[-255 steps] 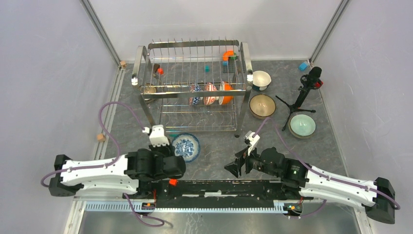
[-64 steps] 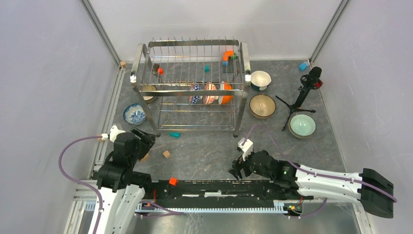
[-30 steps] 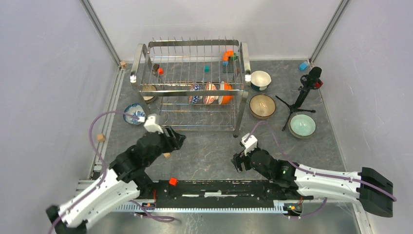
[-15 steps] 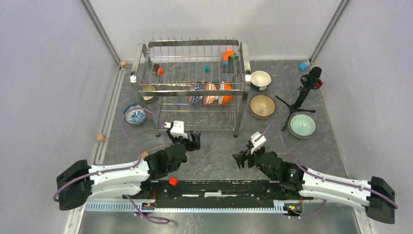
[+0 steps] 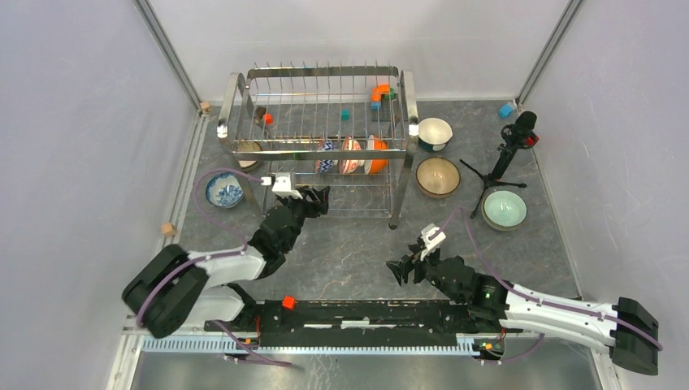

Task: Unload the bowls from the dish rack
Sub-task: Pick up the bowl from the dish rack.

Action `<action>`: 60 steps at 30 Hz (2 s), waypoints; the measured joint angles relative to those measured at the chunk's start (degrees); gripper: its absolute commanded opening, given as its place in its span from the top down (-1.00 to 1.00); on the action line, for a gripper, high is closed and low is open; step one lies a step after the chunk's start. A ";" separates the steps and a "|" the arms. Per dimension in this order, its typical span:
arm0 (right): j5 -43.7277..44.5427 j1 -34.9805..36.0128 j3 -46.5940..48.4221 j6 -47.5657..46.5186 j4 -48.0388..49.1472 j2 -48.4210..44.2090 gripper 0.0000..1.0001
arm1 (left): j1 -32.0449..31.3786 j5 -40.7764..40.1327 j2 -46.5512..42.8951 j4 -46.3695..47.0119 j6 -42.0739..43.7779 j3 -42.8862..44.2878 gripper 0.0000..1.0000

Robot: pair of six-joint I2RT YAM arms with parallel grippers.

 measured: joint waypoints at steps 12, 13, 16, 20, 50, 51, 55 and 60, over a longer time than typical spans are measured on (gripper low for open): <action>-2.25 0.00 -1.68 0.92 2.14 -3.34 -0.69 | 1.36 3.23 25.35 30.27 6.82 0.33 -0.28; -2.29 0.00 -1.68 0.96 2.10 -4.22 -0.69 | 1.53 2.97 25.62 31.30 7.58 0.85 -0.28; -2.29 0.00 -1.70 0.98 1.95 -6.16 -0.69 | 2.49 2.69 25.99 33.57 8.94 2.45 -0.27; -2.27 0.00 -1.70 0.98 1.84 -7.52 -0.69 | 3.87 2.25 27.28 35.34 10.93 4.46 -0.27; -2.01 0.00 -1.73 0.83 -1.27 -14.21 -0.70 | 8.50 9.09 38.66 31.87 19.30 17.55 -0.05; -2.01 0.00 -1.73 0.83 -1.27 -14.25 -0.70 | 8.61 9.46 38.66 31.39 19.26 17.77 -0.03; -1.99 0.00 -1.75 0.79 -1.86 -14.91 -0.70 | 9.31 10.88 38.66 29.31 18.51 18.27 0.12; -1.73 0.00 -1.75 0.79 -2.67 -15.96 -0.70 | 10.43 12.02 38.66 27.93 17.22 18.43 0.20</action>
